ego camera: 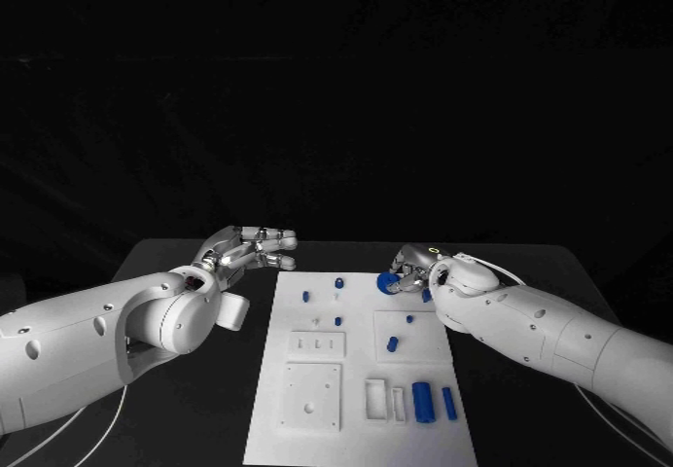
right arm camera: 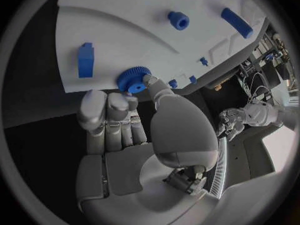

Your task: Assemble the parts on the task board

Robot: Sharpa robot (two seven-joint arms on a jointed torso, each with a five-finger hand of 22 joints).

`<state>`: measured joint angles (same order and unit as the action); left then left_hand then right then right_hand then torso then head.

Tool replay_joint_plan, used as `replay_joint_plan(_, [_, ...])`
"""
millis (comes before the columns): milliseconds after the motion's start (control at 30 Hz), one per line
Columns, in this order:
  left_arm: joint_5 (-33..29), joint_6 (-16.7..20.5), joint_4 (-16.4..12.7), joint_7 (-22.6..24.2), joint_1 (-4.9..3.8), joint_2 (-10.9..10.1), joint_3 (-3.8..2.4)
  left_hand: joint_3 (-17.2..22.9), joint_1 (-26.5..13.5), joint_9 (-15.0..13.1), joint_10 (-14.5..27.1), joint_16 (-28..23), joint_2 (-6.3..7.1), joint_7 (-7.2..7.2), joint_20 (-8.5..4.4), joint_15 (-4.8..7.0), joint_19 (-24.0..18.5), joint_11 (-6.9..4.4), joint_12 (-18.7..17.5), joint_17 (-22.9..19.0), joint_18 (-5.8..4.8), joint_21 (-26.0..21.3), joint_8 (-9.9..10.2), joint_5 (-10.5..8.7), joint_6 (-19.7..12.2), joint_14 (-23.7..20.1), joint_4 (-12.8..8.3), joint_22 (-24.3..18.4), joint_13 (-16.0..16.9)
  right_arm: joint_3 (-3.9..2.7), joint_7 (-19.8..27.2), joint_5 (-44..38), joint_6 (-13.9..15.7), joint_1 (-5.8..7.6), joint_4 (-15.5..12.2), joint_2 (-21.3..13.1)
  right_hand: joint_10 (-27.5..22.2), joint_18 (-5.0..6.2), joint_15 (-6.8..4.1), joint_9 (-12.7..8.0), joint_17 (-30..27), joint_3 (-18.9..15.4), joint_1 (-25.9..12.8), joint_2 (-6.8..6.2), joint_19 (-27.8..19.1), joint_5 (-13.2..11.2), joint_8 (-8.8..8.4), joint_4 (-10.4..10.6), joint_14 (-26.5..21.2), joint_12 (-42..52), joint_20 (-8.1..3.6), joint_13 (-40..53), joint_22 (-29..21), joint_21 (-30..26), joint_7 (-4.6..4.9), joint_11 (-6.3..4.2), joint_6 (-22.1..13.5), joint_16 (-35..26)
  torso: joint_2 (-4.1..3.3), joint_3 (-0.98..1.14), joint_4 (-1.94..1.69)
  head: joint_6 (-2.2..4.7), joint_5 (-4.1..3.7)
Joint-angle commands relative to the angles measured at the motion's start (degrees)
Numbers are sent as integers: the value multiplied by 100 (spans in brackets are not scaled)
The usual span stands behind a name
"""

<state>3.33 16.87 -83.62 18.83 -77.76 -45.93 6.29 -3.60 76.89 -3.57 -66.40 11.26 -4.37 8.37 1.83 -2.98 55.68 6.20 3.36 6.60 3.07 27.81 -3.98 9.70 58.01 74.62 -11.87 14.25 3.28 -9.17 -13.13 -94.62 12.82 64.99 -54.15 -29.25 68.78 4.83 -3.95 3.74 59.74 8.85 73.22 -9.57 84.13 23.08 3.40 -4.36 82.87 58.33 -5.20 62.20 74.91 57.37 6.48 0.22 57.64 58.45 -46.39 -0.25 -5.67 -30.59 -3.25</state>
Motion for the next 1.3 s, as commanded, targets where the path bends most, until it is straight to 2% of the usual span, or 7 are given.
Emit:
replay_joint_plan(33, [18, -94, -5, 15, -5, 16, -5, -25, 20, -8, 47, 16, 5, 7, 20, -12, -23, 14, 6, -9, 11, 37, 18, -10, -52, -32, 11, -10, 9, 45, -90, -136, -237, -63, -4, 15, -9, -26, 17, 2, 18, -40, -35, 20, 123, 14, 23, 10, 11, 10, 35, 4, 738, 38, 6, 16, 5, 30, -1, -2, -9, 3, -2])
replay_joint_plan(167, [18, -91, -4, 13, -5, 16, -4, -25, 20, -8, 47, 16, 5, 7, 20, -12, -23, 14, 6, -9, 11, 37, 18, -10, -52, -32, 11, -10, 9, 64, -126, -202, -221, -63, -14, 23, 17, -31, 4, 2, 55, 29, -12, 60, 127, -41, 18, -24, 17, 45, 27, 27, 747, 84, -22, -4, 164, 58, -3, 3, -9, 1, 1])
replay_joint_plan(400, [19, -89, -6, 13, -5, 13, -4, -25, 20, -8, 47, 16, 5, 7, 20, -12, -23, 14, 6, -9, 11, 37, 18, -10, -52, -32, 11, -10, 9, 103, -213, -365, -113, -63, -30, 29, 79, -55, -47, 14, 103, 586, -113, 53, 122, -247, 18, -187, 26, 107, -19, 82, 754, 145, -128, -78, 590, 73, -6, 8, 4, 12, 8])
replay_joint_plan(500, [19, -90, -9, 13, -5, 14, -4, -22, 24, -9, 47, 18, 2, 4, 21, -11, -20, 12, 6, -8, 13, 39, 15, -12, -45, -32, 20, -19, 9, 137, -260, -463, -61, -63, -52, 29, 152, -72, -73, 23, 132, 789, -112, 97, 132, -688, 20, -224, 34, 182, -44, 145, 767, 210, -183, -104, 792, 97, -9, 8, 5, 18, 6])
replay_joint_plan(633, [19, -87, -12, 12, -5, 12, -4, -22, 24, -9, 47, 18, 2, 4, 21, -11, -20, 12, 6, -8, 13, 39, 15, -12, -45, -32, 20, -19, 9, 181, -305, -570, -32, -63, -66, 29, 194, -90, -94, 24, 148, 1035, -111, 92, 133, -841, 21, -256, 37, 213, -68, 179, 774, 258, -219, -122, 944, 110, -9, 8, 1, 20, 2])
replay_joint_plan(967, [20, -81, -22, -4, -5, -7, -4, -22, 24, -9, 47, 18, 2, 4, 21, -11, -20, 12, 6, -8, 13, 39, 15, -12, -45, -32, 20, -19, 9, 220, -355, -636, 152, -63, -162, 4, 229, -102, -109, 22, 155, 1250, -166, 67, 129, -832, 20, -302, 39, 230, -87, 213, 779, 304, -240, -132, 1037, 109, -11, 12, 5, 45, -9])
replay_joint_plan(1300, [23, -65, -38, -3, -5, -35, -4, -22, 24, -9, 47, 18, 2, 4, 21, -11, -20, 12, 6, -8, 13, 39, 15, -12, -45, -32, 20, -19, 9, 187, -506, -857, 750, -57, -816, -174, 298, -117, -124, 21, 142, 1322, -176, -5, 155, -663, 19, -268, 44, 263, -103, 258, 805, 433, -257, -152, 1093, 108, -9, 11, 9, 71, 4])
